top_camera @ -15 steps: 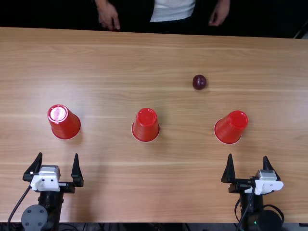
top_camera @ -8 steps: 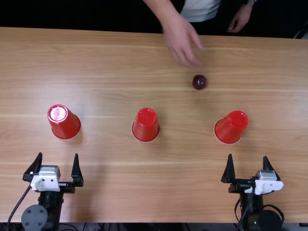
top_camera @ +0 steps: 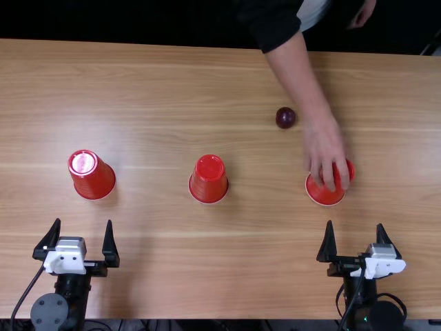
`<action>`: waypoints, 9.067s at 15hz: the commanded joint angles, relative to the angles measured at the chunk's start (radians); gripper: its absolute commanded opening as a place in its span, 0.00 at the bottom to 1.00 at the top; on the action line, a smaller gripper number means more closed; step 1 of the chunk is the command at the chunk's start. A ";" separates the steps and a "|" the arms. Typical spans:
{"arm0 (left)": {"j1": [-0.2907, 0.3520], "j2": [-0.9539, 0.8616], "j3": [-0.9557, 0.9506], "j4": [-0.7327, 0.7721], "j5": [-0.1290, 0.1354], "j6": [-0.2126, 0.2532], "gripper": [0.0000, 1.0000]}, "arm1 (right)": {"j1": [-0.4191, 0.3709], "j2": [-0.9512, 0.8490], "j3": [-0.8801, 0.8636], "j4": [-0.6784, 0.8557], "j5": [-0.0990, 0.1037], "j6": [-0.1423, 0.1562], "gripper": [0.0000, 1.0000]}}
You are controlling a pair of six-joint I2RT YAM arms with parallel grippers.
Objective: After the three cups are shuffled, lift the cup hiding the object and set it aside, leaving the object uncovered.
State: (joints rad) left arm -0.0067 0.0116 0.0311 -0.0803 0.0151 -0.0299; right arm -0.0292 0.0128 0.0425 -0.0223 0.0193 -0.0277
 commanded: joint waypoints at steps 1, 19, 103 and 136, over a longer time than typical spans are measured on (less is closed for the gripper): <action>-0.004 -0.012 -0.031 0.005 0.007 -0.001 1.00 | -0.011 -0.013 -0.012 0.008 0.008 0.002 1.00; -0.004 -0.012 -0.031 0.005 0.009 -0.001 1.00 | -0.011 -0.013 -0.012 0.008 0.008 0.002 1.00; -0.009 -0.012 0.144 -0.076 0.014 0.002 1.00 | -0.017 -0.013 0.077 0.027 -0.025 -0.007 1.00; -0.003 1.386 1.554 -1.116 -0.006 -0.011 1.00 | -0.008 0.957 1.171 -0.962 -0.051 -0.046 1.00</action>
State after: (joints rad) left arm -0.0067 1.3869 1.5513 -1.1957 0.0082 -0.0315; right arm -0.0288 0.9581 1.1854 -0.9871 -0.0208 -0.0792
